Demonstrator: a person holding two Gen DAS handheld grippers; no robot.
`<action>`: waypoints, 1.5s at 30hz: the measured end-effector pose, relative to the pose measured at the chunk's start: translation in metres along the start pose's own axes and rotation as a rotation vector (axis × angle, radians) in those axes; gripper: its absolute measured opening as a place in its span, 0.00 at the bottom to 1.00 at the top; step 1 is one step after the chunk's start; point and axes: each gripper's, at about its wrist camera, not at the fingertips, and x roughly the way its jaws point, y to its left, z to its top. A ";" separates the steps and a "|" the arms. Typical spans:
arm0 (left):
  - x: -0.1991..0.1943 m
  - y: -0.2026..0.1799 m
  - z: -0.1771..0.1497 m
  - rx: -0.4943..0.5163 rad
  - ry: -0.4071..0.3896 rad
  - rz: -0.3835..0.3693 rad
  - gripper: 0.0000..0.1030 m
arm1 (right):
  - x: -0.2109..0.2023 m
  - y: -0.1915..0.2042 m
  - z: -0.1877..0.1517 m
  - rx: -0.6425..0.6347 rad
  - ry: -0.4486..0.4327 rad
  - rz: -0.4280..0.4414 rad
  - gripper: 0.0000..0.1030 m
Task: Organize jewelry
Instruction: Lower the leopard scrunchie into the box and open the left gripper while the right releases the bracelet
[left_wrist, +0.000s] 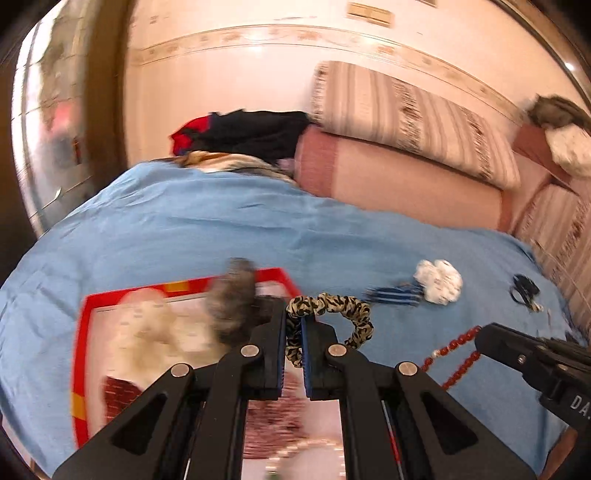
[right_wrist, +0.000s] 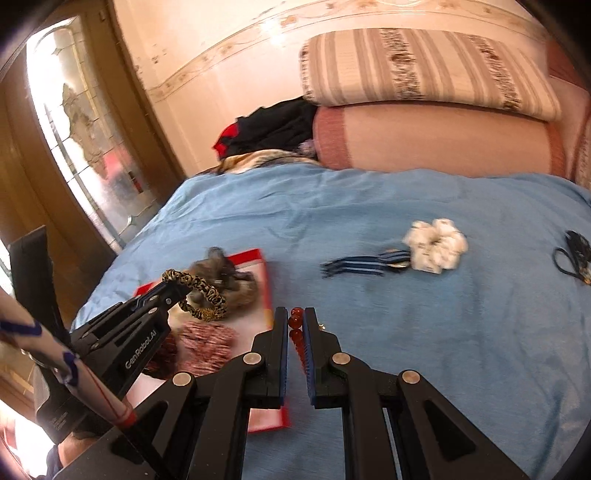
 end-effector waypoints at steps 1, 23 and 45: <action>-0.001 0.008 0.001 -0.013 -0.001 0.012 0.07 | 0.004 0.008 0.002 -0.007 0.008 0.015 0.08; 0.026 0.147 -0.013 -0.252 0.171 0.243 0.07 | 0.104 0.114 0.007 -0.079 0.140 0.189 0.08; 0.027 0.134 -0.020 -0.203 0.227 0.285 0.49 | 0.110 0.073 -0.038 -0.053 0.266 0.133 0.12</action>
